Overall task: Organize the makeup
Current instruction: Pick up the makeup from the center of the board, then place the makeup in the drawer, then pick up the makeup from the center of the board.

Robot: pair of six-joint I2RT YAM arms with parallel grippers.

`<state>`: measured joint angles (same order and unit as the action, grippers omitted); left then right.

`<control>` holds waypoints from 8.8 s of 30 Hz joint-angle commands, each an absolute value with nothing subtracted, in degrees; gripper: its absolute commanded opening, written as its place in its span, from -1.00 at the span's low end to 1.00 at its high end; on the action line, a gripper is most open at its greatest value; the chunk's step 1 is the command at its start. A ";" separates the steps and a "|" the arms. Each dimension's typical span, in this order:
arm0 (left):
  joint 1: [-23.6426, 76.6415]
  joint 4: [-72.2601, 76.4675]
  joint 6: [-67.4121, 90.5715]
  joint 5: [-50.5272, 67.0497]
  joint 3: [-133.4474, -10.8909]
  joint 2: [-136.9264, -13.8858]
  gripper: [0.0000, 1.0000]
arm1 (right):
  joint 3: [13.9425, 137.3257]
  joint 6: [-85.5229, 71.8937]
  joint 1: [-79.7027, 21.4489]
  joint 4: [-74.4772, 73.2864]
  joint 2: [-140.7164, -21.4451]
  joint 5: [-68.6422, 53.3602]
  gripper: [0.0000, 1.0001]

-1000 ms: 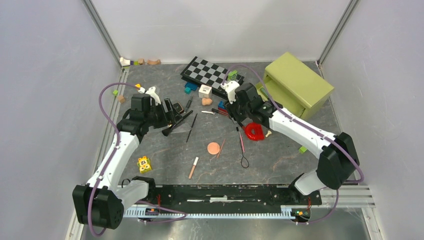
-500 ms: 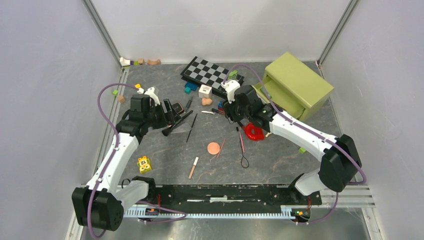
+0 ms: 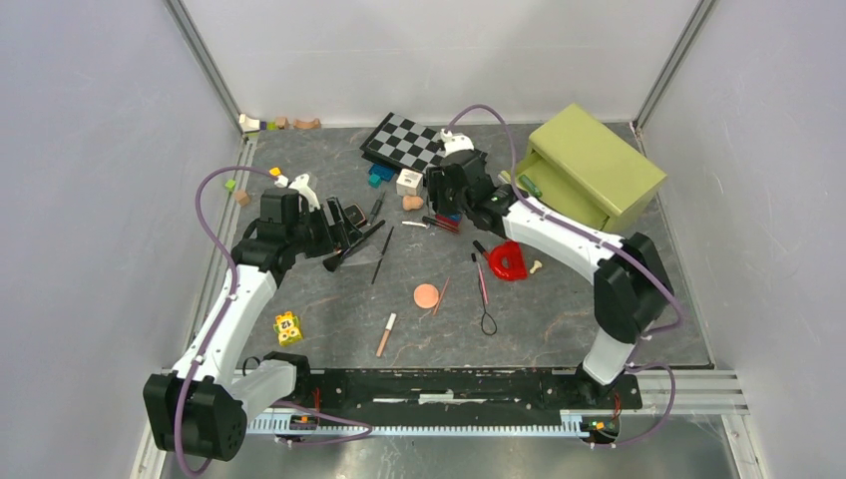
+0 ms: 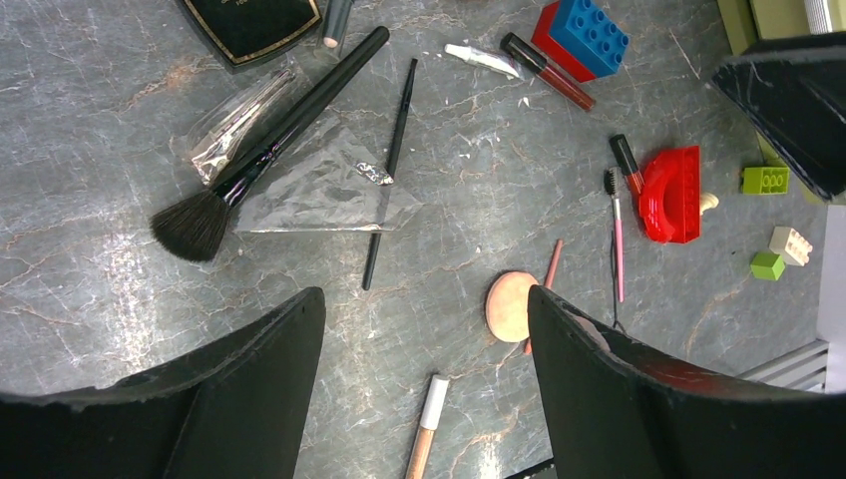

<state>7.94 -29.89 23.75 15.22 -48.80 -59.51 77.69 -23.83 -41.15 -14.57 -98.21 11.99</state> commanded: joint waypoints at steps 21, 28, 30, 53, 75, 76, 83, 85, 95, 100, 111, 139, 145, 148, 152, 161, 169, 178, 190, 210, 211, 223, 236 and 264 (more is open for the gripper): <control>3.38 -27.33 25.44 17.93 -49.67 -55.38 0.69 | 117.89 -49.75 -42.36 -22.10 -133.76 28.08 0.96; 3.26 -27.33 25.51 18.15 -49.74 -54.93 0.69 | 121.01 -51.93 -42.36 -19.00 -138.53 28.94 0.96; 3.26 -27.33 25.57 18.37 -49.75 -55.00 0.69 | 121.15 -52.45 -42.36 -18.16 -139.31 29.52 0.96; 1.33 -26.72 26.01 20.70 -49.79 -57.69 0.70 | 110.40 -39.83 -42.27 -5.96 -134.34 30.88 0.16; 0.09 -26.96 25.71 19.07 -49.62 -58.15 0.70 | 96.21 -21.63 -39.57 -2.20 -110.32 19.15 -0.18; 0.09 -26.98 25.75 19.15 -49.66 -58.12 0.70 | 94.14 -21.42 -38.88 -2.67 -108.01 19.51 -0.18; 0.09 -27.06 25.72 18.93 -49.57 -58.00 0.70 | 75.44 -23.25 -31.18 -0.75 -92.13 18.42 -0.31; 0.13 -27.07 25.75 18.98 -49.58 -58.02 0.70 | 72.27 -23.12 -28.96 -1.03 -88.86 18.40 -0.33; 0.14 -27.16 25.66 18.68 -49.48 -58.09 0.70 | 69.44 -12.64 -19.94 -3.41 -84.90 14.37 -0.33; 0.09 -27.16 25.67 18.72 -49.57 -58.71 0.70 | 75.15 -3.72 -17.02 -8.04 -89.10 6.75 -0.35; 0.09 -26.91 25.92 19.12 -49.77 -60.27 0.69 | 79.58 7.82 -15.58 -13.14 -93.65 4.53 -0.38; -1.40 -26.72 25.91 19.15 -49.92 -61.60 0.68 | 77.31 29.19 -15.46 -10.99 -99.75 13.62 -0.30; -1.63 -26.72 25.96 19.27 -50.01 -61.93 0.68 | 76.18 28.28 -15.46 -9.90 -99.46 12.67 0.04; -1.69 -26.72 26.01 19.34 -50.02 -61.85 0.68 | 75.73 27.71 -15.51 -9.33 -98.64 11.95 0.25; -1.76 -26.72 25.94 19.32 -49.92 -61.68 0.68 | 75.65 27.49 -15.58 -9.40 -98.20 11.92 0.52; -1.87 -26.63 25.94 19.69 -49.92 -61.74 0.68 | 75.10 27.24 -15.56 -8.98 -96.82 13.09 0.63; -1.86 -26.55 26.05 19.95 -49.83 -61.61 0.68 | 74.80 27.16 -15.53 -8.48 -95.10 17.56 0.59; -1.85 -26.54 26.10 20.10 -49.77 -61.58 0.68 | 74.74 25.39 -15.56 -8.15 -93.57 14.40 0.54; -1.90 -26.54 26.10 20.04 -49.75 -61.63 0.68 | 76.45 24.17 -15.51 -9.32 -95.17 9.25 0.13; -1.89 -26.45 26.15 20.20 -49.66 -61.79 0.68 | 84.19 20.79 -14.90 -18.42 -104.25 3.06 -1.00; -1.93 -26.46 26.19 20.13 -49.66 -61.79 0.68 | 84.35 20.70 -14.83 -18.52 -104.53 3.08 -1.00; -2.08 -26.45 26.23 20.21 -49.75 -62.05 0.68 | 83.63 20.66 -14.46 -18.70 -104.19 8.03 -1.00; -2.11 -26.37 26.25 20.48 -49.66 -62.10 0.68 | 83.96 21.27 -14.48 -21.10 -99.93 -3.97 -0.99; -2.17 -24.87 23.85 20.63 -48.91 -63.92 0.68 | 81.10 11.39 -17.87 -12.59 -92.98 2.70 -0.88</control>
<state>-1.80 -27.24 23.83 20.14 -48.66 -63.24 82.28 15.64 -15.42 -19.92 -101.80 6.04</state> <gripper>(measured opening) 0.843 0.039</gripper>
